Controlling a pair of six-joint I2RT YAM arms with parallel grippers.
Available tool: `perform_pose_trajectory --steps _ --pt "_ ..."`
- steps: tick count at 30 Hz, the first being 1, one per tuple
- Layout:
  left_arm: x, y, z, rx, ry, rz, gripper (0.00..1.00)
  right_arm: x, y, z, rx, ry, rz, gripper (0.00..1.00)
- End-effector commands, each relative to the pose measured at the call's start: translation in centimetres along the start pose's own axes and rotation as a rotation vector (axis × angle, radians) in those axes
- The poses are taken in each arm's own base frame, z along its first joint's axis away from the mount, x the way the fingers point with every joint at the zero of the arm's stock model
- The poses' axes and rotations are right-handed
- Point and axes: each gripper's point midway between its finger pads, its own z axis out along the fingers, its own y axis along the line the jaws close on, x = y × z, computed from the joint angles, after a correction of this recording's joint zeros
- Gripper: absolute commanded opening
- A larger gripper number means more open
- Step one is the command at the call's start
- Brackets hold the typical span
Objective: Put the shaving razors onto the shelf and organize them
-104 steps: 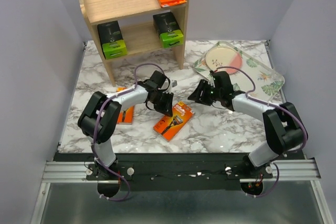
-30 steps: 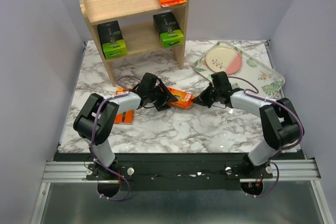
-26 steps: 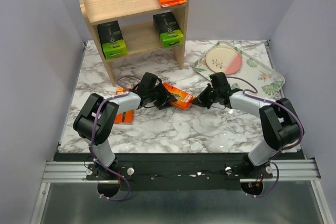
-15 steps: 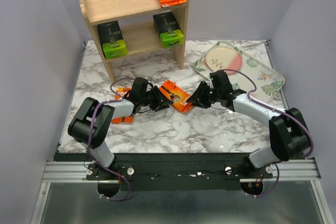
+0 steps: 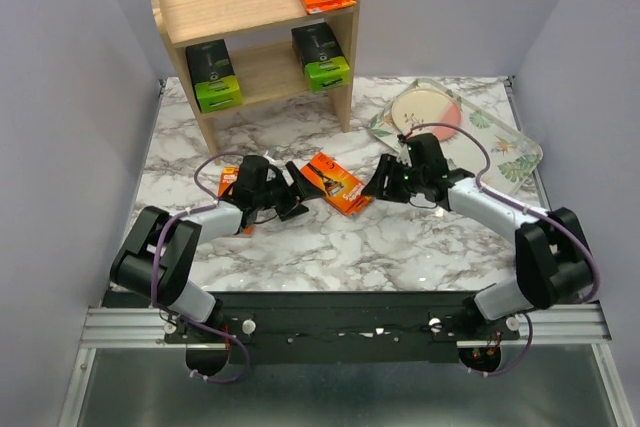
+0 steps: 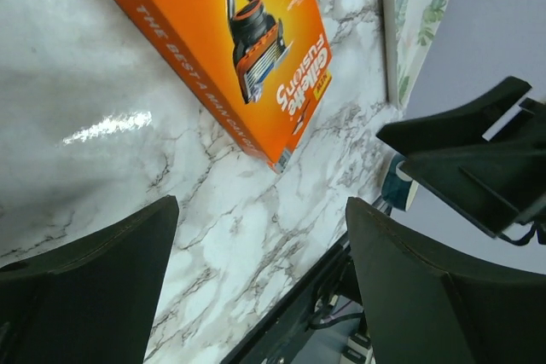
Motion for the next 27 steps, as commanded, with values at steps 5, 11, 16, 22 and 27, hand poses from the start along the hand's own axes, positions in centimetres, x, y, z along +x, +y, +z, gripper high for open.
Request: perform_pose_trajectory --steps 5,11,16,22,27 --pt "-0.6 0.2 -0.2 -0.055 -0.052 -0.008 0.88 2.8 -4.9 4.5 0.118 0.084 0.177 0.56" --pt "-0.2 1.1 -0.1 -0.072 -0.048 -0.035 0.89 3.6 -5.9 6.0 0.125 0.102 0.221 0.51" --pt "-0.3 1.4 0.1 -0.082 -0.048 -0.034 0.89 4.0 -5.8 7.6 0.076 0.121 0.251 0.42" --pt "-0.1 2.3 1.0 -0.129 -0.049 -0.122 0.98 3.5 -4.3 7.6 0.025 0.158 0.284 0.07" --pt "0.8 2.0 2.8 -0.151 -0.021 -0.207 0.98 2.3 -1.7 6.0 -0.020 0.141 0.397 0.01"
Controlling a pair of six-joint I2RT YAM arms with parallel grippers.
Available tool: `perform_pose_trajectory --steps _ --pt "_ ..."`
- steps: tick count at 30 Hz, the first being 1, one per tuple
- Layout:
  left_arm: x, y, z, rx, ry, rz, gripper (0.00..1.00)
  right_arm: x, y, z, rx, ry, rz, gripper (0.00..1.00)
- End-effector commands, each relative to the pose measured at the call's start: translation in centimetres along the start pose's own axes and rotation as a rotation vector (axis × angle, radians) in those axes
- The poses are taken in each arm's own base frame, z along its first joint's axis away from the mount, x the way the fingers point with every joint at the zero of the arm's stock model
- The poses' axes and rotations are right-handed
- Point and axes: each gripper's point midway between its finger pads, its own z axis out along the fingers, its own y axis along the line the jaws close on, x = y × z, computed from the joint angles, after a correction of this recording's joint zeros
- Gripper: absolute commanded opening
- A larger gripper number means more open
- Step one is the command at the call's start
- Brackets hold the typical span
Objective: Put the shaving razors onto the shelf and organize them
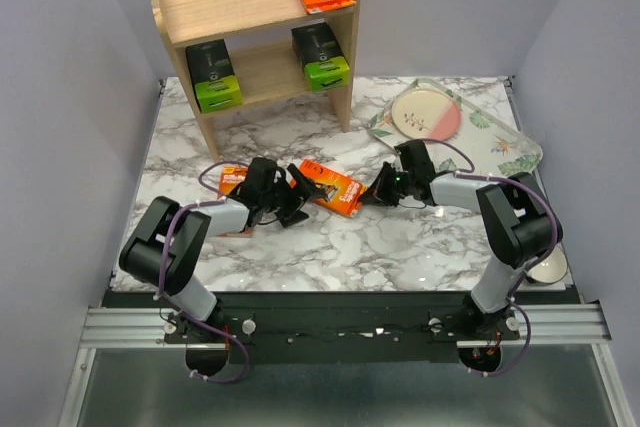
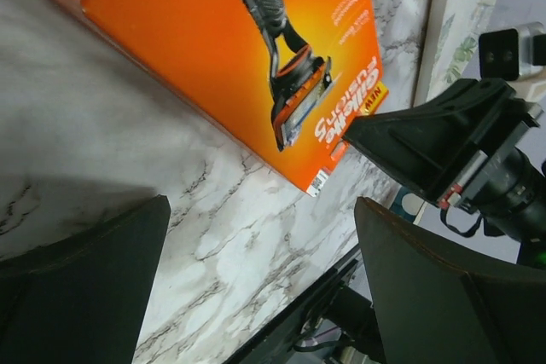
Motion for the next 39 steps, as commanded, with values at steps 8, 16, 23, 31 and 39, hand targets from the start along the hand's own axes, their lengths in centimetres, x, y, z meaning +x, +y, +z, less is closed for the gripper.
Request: perform_pose_trajectory --steps 8,16,23,31,39 --pt "1.4 -2.4 4.3 -0.018 0.045 -0.099 0.98 2.2 3.5 -2.2 0.030 0.055 0.266 0.00" --pt "1.2 -3.1 3.6 -0.056 0.020 -0.050 0.83 2.0 5.7 -3.3 0.022 0.030 0.283 0.06" --pt "1.0 -4.5 1.9 0.032 0.012 0.091 0.23 2.7 5.1 -3.1 0.037 0.037 0.232 0.14" --pt "1.4 -6.5 -0.8 0.198 0.063 0.214 0.17 1.1 8.8 -7.2 -0.159 0.018 -0.152 0.83" --pt "2.3 -10.6 -8.7 0.440 0.110 0.539 0.18 -3.1 7.0 -12.4 -0.104 -0.065 -0.339 0.85"
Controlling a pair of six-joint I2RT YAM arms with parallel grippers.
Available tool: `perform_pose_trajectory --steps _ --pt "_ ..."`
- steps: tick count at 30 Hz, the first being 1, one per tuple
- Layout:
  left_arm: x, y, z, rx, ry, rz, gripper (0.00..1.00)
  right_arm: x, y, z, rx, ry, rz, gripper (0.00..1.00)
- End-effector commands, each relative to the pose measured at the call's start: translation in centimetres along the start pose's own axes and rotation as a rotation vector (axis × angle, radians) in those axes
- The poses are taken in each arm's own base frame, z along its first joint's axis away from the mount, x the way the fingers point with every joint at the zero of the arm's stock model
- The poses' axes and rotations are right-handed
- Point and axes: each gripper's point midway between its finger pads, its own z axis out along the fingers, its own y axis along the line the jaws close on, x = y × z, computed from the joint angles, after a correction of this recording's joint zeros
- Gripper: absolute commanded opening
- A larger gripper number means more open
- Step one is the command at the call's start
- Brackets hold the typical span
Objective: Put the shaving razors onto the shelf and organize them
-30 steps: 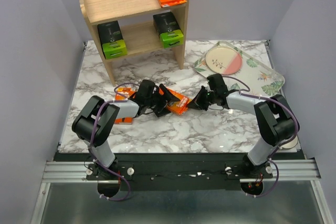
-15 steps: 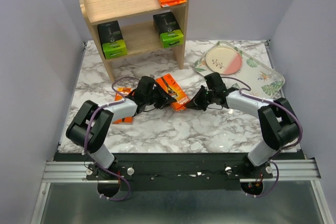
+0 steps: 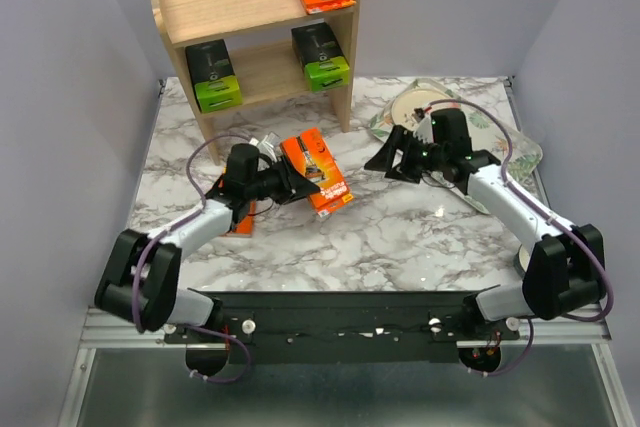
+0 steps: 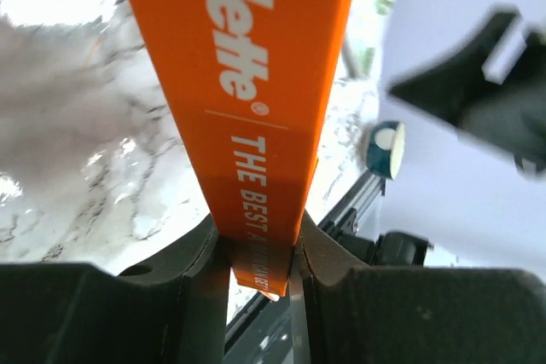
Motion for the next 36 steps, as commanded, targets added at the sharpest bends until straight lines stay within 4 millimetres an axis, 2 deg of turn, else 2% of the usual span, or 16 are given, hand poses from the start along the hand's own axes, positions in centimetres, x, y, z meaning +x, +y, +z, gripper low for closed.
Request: perform_pose_trajectory --steps 1,7,8,10,11,13,14,15,17,21,24,26,27,29,30,36 --pt "0.8 -8.1 -5.5 0.279 0.036 0.384 0.18 -1.0 -1.1 -1.8 0.022 0.017 -0.166 0.85" --pt "-1.2 -14.6 -10.5 0.307 0.012 0.690 0.20 -1.7 -1.2 -1.1 0.011 -0.008 -0.182 0.84" --pt "-2.7 -17.0 -11.6 0.320 -0.035 0.743 0.20 -1.9 -1.3 -1.1 0.015 -0.014 -0.196 0.84" --pt "-5.5 -18.0 -12.7 0.260 -0.106 0.738 0.20 -2.4 -1.4 -1.1 0.027 -0.033 -0.205 0.84" --pt "-7.8 -19.9 -13.7 0.255 -0.171 0.760 0.20 -2.7 -1.1 -1.1 0.021 -0.048 -0.211 0.84" --pt "-10.2 -21.3 -14.9 0.240 -0.231 0.770 0.21 -3.1 -0.8 -1.1 0.002 -0.065 -0.221 0.84" --pt "-12.7 -20.8 -15.1 0.196 -0.279 0.742 0.26 -3.7 -0.3 -1.1 -0.014 -0.091 -0.237 0.84" --pt "-14.0 -22.6 -16.4 0.209 -0.324 0.757 0.27 -3.9 -0.1 -1.1 -0.021 -0.101 -0.243 0.84" --pt "-16.8 -22.6 -16.9 0.205 -0.366 0.711 0.27 -4.4 0.0 -1.2 -0.023 -0.121 -0.249 0.84" --pt "-21.0 -25.2 -18.4 0.250 -0.451 0.716 0.27 -4.3 0.1 -1.0 -0.027 -0.105 -0.210 0.84" --pt "-24.0 -26.0 -18.2 0.265 -0.489 0.714 0.27 -4.2 0.4 -1.0 -0.043 -0.101 -0.197 0.84" --pt "-25.9 -25.4 -17.5 0.270 -0.493 0.693 0.27 -4.2 0.4 -1.1 -0.042 -0.109 -0.196 0.84" --pt "-26.5 -26.6 -17.9 0.299 -0.514 0.700 0.27 -4.3 0.5 -1.2 -0.043 -0.113 -0.195 0.84" --pt "-28.8 -25.4 -17.6 0.285 -0.532 0.667 0.27 -4.2 0.2 -1.1 -0.041 -0.114 -0.192 0.84" --pt "-29.4 -26.1 -18.0 0.298 -0.554 0.684 0.28 -4.4 0.0 -1.2 -0.037 -0.119 -0.190 0.84" --pt "-33.0 -25.2 -17.7 0.322 -0.577 0.640 0.34 -5.0 -0.4 -1.3 -0.014 -0.128 -0.188 0.84"
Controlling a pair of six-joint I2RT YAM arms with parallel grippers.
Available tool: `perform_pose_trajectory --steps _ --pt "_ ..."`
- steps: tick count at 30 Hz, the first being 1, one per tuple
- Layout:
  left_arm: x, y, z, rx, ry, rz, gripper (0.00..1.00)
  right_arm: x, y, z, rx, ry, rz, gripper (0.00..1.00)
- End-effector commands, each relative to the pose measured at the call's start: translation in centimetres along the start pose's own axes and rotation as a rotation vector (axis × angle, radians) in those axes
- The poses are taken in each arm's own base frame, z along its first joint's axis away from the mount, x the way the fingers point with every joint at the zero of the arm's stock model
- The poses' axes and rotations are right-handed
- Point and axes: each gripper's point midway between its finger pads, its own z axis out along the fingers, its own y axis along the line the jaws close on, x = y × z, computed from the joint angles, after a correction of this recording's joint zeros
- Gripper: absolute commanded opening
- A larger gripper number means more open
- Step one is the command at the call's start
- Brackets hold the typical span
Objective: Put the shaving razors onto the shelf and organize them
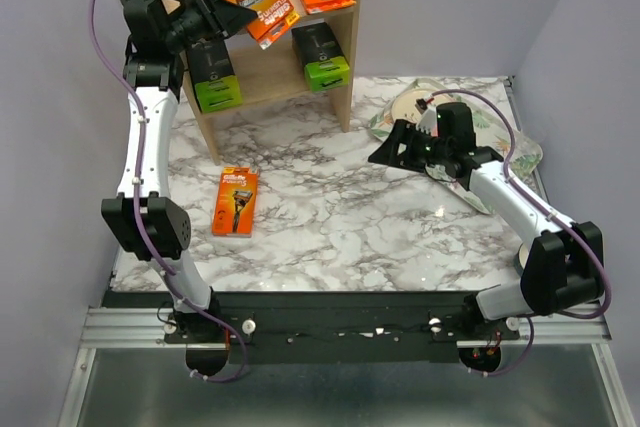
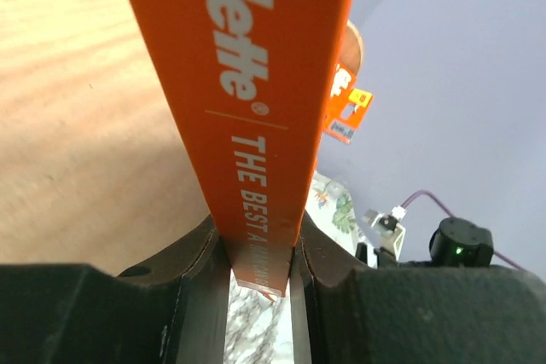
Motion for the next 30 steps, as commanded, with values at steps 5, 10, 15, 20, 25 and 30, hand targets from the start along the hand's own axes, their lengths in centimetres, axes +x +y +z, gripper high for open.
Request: perform_pose_trajectory --steps 5,10,15,20,25,30 --pt "-3.1 3.2 1.7 0.033 -0.065 0.009 0.38 -0.6 -0.8 0.2 0.018 -0.020 0.012 0.84" --pt "-4.2 6.0 2.2 -0.096 -0.141 0.002 0.60 -0.5 -1.1 0.4 0.024 -0.015 0.025 0.84" --pt "-6.5 8.2 1.6 -0.284 -0.261 0.020 0.63 -0.7 -1.3 0.7 0.027 -0.016 0.027 0.84" --pt "-8.0 8.8 0.6 -0.453 -0.328 0.106 0.64 -0.9 -1.2 0.8 0.028 -0.015 0.026 0.84" --pt "-8.3 9.1 -0.8 -0.568 -0.378 0.100 0.64 -0.9 -1.2 0.9 0.024 -0.016 0.028 0.84" --pt "-8.1 6.0 -0.2 -0.522 -0.386 0.132 0.64 -0.9 -1.2 0.9 0.021 -0.017 0.023 0.84"
